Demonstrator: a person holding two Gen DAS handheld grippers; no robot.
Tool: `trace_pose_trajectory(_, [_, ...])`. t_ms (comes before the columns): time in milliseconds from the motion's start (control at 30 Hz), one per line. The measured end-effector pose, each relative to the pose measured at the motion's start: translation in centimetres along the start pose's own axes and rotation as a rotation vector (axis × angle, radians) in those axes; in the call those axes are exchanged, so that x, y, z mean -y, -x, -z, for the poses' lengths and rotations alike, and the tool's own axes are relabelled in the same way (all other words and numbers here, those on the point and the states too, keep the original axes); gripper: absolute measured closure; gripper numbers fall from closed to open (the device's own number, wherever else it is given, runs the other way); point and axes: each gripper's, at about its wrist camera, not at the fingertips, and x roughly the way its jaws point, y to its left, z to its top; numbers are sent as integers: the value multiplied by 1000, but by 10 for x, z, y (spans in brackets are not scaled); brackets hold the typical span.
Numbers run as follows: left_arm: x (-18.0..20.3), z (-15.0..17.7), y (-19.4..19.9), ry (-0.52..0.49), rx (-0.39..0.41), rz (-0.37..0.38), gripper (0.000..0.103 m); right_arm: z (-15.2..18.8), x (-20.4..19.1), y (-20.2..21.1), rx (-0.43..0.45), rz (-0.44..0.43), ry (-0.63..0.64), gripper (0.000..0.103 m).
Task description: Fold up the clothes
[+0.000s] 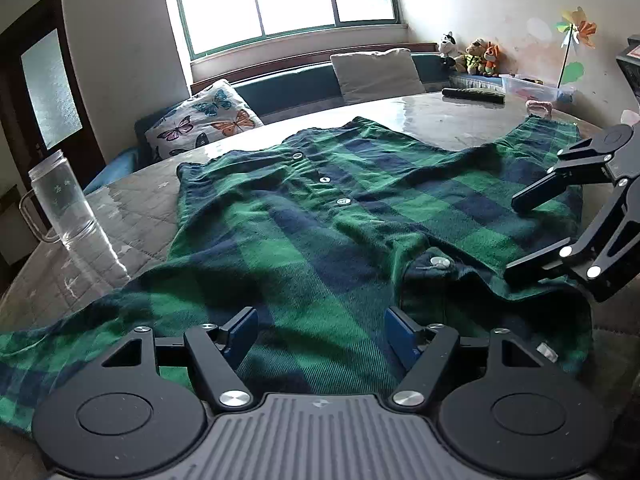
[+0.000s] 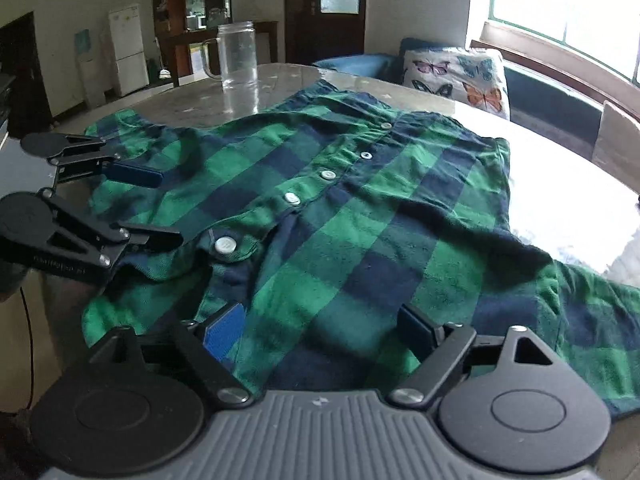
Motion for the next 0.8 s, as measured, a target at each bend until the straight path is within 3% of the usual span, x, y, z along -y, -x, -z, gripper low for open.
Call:
trace_pose_trajectory(200, [-4,-3,10,39,32,-26,26,-4,-3,10,55,4,-11,16])
trace_pose_trajectory(400, [0,1,10,37,22,-28,26,5,-17,4,22,-10,47,16])
trace_pose_trajectory(567, [0,-6,16,55,49,-37,25,11,-12,8,25,-11,20,13])
trace_pose_trajectory(800, [19,-28,10,48,101,14,18,19,-1,19,41,-17,-38,12])
